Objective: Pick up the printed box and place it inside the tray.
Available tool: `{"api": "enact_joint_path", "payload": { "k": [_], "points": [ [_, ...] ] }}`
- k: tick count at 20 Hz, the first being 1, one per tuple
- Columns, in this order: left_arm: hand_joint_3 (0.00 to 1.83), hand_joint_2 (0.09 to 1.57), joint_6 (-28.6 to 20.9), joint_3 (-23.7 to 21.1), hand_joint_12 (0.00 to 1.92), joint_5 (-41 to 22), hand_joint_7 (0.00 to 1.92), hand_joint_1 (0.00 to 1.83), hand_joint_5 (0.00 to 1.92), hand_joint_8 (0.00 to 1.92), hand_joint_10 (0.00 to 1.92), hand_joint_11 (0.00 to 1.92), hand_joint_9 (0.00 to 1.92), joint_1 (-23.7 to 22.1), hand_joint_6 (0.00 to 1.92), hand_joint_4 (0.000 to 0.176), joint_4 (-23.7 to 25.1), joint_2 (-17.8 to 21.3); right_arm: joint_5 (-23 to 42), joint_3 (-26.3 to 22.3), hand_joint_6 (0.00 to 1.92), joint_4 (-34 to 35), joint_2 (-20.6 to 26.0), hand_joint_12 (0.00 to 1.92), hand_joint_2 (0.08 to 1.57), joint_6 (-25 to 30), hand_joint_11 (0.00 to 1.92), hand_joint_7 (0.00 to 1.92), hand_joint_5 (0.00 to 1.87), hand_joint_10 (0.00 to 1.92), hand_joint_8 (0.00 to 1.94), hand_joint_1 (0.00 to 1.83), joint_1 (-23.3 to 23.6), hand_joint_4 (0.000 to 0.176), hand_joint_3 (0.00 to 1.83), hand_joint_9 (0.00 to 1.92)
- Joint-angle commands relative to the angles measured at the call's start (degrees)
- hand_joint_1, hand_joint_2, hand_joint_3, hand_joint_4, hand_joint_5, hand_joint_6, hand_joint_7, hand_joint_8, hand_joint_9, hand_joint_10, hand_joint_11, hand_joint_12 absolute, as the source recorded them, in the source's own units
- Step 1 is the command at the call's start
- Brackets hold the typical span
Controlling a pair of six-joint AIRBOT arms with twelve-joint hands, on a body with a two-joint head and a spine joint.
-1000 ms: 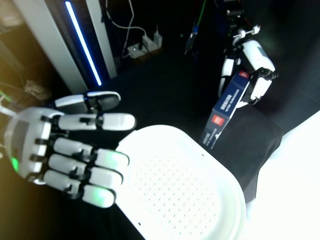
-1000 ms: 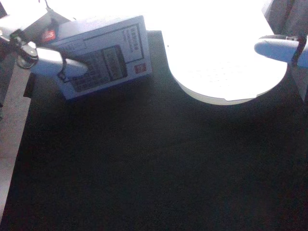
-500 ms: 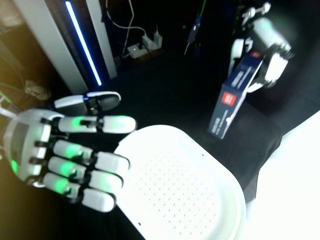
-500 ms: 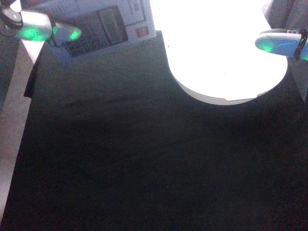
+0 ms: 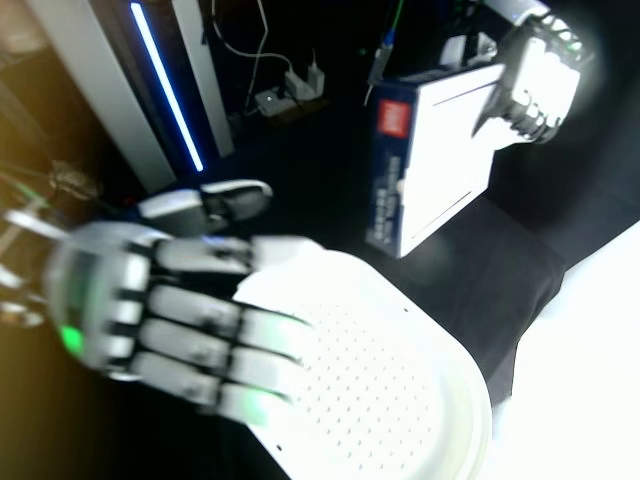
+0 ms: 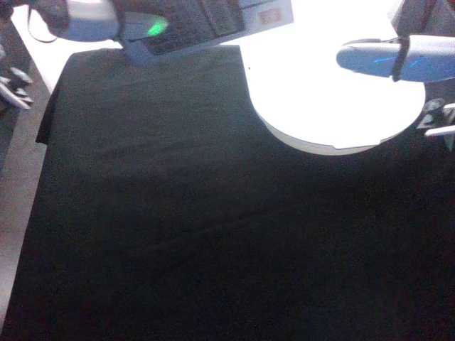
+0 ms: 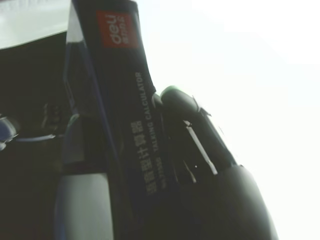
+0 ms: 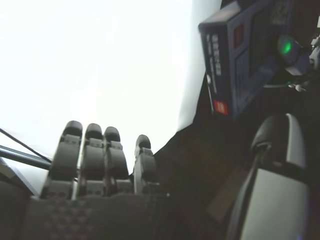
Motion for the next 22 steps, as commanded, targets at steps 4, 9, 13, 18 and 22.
{"api": "enact_joint_path", "payload": {
  "k": [4, 9, 13, 18, 22],
  "points": [
    [0.0, 1.09, -0.4, 1.2, 1.33, -7.4, 1.12, 1.28, 0.98, 0.99, 0.87, 1.04, 1.22, -1.0, 0.74, 0.0, -0.3, -2.7, 5.3, 2.4, 0.0, 0.6, -2.9, 0.07, 0.57, 2.9, 0.0, 0.02, 0.0, 0.0, 0.0, 0.7, 1.3, 0.137, 0.0, 0.0],
    [0.0, 1.09, -0.9, 2.3, 1.22, -8.3, 1.14, 1.28, 0.97, 0.97, 0.65, 1.19, 1.41, -0.4, 0.74, 0.0, -0.4, -6.6, 4.6, 2.9, 0.0, 0.8, -4.7, 0.14, 0.58, 3.2, 0.0, 0.05, 0.0, 0.0, 0.0, 0.66, 2.2, 0.141, 0.0, 0.05],
    [0.0, 1.08, -1.5, 2.3, 1.37, -9.8, 1.13, 1.28, 1.02, 0.98, 0.85, 1.17, 1.33, 0.2, 0.65, 0.0, -0.4, -8.1, 4.6, 3.4, 0.0, 1.5, -6.0, 0.0, 0.64, 3.2, 0.0, 0.06, 0.0, 0.0, 0.0, 0.65, 2.8, 0.132, 0.02, 0.04],
    [0.0, 1.05, -1.4, 2.3, 1.1, -10.0, 1.21, 1.29, 1.04, 0.8, 0.61, 1.25, 1.39, 0.3, 0.67, 0.0, -0.1, -8.7, 4.7, 3.6, 0.0, 1.5, -6.9, 0.4, 0.6, 3.3, 0.0, 0.13, 0.0, 0.0, 0.0, 0.59, 3.4, 0.089, 0.01, 0.11],
    [0.0, 1.05, -1.5, 2.4, 1.11, -10.1, 1.2, 1.29, 1.07, 0.82, 0.45, 1.22, 1.43, 0.7, 0.64, 0.0, -0.1, -8.9, 5.2, 2.9, 0.01, 1.5, -6.9, 0.8, 0.63, 3.4, 0.0, 0.28, 0.17, 0.02, 0.01, 0.64, 3.4, 0.0, 0.01, 0.22]
  ]
}}
